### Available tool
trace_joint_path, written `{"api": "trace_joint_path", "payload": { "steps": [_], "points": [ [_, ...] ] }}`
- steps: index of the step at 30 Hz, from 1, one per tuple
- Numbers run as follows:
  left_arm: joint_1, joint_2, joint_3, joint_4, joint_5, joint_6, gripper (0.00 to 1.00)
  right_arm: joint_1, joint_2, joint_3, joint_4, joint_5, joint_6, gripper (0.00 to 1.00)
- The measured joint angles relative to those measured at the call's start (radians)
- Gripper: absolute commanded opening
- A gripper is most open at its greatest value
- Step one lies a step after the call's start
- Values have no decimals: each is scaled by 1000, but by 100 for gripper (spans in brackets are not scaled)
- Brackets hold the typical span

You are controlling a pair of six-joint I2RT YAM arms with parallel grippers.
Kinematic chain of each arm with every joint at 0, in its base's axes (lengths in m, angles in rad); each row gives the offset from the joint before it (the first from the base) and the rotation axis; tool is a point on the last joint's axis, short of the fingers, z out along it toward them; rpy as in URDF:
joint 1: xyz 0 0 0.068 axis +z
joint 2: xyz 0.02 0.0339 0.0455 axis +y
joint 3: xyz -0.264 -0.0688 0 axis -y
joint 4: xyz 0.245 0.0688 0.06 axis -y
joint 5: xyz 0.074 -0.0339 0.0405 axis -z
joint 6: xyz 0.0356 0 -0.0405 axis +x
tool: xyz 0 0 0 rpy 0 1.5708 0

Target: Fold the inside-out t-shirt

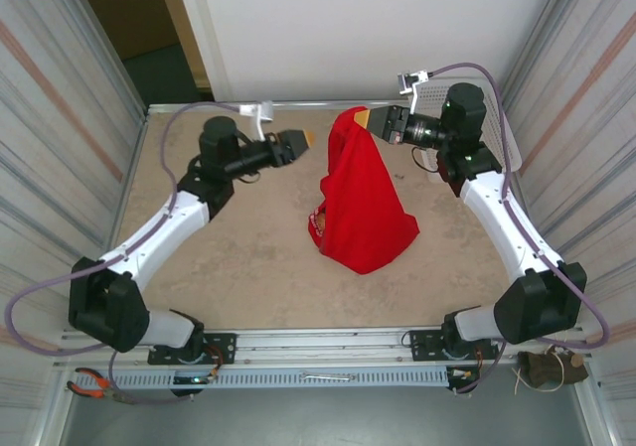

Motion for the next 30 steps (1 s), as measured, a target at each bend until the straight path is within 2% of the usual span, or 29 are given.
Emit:
{"api": "trace_joint_path", "payload": {
  "steps": [3,8,14,19,20,21,23,24,27,30],
  "points": [
    [-72,39,-14,-36,-89,83,62,0,0,-2,25,-17,23,0],
    [-106,160,6,-78,-166,159,62,0,0,-23,61,-32,51,0],
    [-129,236,83,-87,-190,209,66,5,1,-33,79,-39,69,0],
    [-152,270,114,-20,-188,212,69,17,11,-33,111,-47,85,0],
    [-153,285,121,-4,-185,211,66,18,13,-33,114,-47,89,0],
    [-154,300,128,8,-180,209,55,16,14,-33,114,-48,92,0],
    [-151,331,144,23,-166,208,13,6,14,-33,117,-51,102,0],
    [-146,342,151,24,-157,208,0,-2,14,-33,120,-54,104,0],
    [-111,345,156,17,-111,206,0,-51,11,-47,132,-57,108,0],
    [-23,305,166,-14,-27,178,0,-110,12,-72,134,-55,109,0]
  ]
}}
